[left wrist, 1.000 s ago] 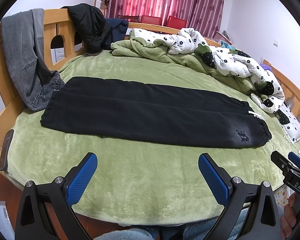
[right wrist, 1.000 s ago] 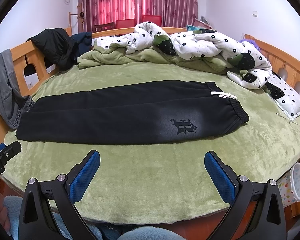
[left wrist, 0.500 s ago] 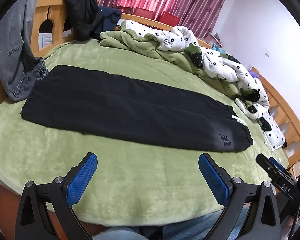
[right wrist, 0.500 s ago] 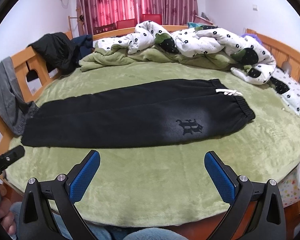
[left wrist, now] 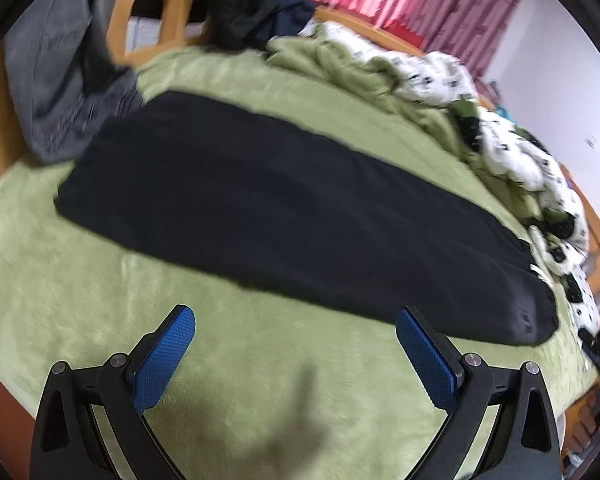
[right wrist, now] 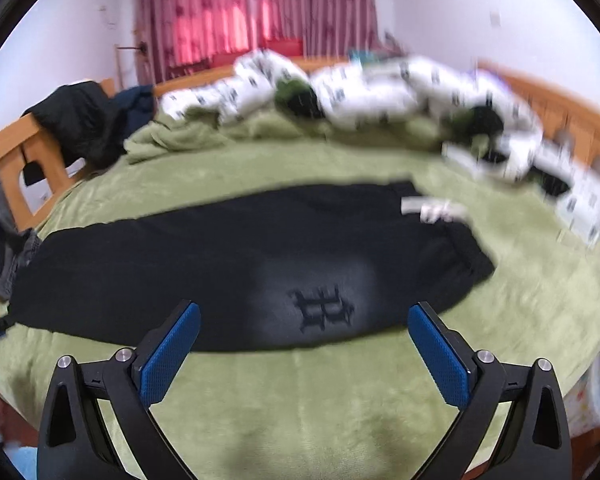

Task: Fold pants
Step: 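Close the left tool on the pants while the right tool grips the waistband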

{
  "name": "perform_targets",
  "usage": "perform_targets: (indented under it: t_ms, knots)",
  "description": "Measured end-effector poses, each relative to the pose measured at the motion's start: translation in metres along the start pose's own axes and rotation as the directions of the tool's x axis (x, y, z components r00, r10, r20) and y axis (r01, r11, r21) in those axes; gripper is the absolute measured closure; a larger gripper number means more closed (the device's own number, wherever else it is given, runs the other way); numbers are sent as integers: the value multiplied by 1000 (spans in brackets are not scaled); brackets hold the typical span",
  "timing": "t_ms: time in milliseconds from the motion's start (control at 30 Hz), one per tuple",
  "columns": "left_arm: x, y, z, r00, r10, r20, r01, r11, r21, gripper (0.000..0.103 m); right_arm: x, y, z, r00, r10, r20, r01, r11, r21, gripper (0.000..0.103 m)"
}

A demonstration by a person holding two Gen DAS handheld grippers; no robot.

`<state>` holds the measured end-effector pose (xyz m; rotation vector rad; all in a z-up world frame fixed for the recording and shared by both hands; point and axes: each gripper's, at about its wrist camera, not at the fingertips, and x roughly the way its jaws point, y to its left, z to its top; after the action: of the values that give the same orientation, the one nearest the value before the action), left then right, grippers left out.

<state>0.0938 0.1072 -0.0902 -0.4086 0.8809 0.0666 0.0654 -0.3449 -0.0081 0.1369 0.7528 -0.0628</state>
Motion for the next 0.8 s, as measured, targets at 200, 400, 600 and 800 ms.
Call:
perform_targets:
  t_ms: [200, 400, 600, 800]
  knots:
    - [44, 36, -16, 997, -52, -62, 43, 989, -140, 12, 67, -55, -32, 986, -27, -162, 48, 991, 127, 22]
    - [52, 44, -5, 994, -105, 7, 105, 981, -164, 13, 92, -92, -60, 985, 20, -170, 21, 972, 236, 25]
    - [62, 68, 8, 989, -119, 93, 143, 935, -325, 39, 112, -100, -51, 986, 119, -117, -75, 942, 328, 25]
    - [81, 72, 25, 998, -39, 51, 54, 944, -325, 88, 149, -87, -34, 980, 114, -165, -56, 946, 320, 63]
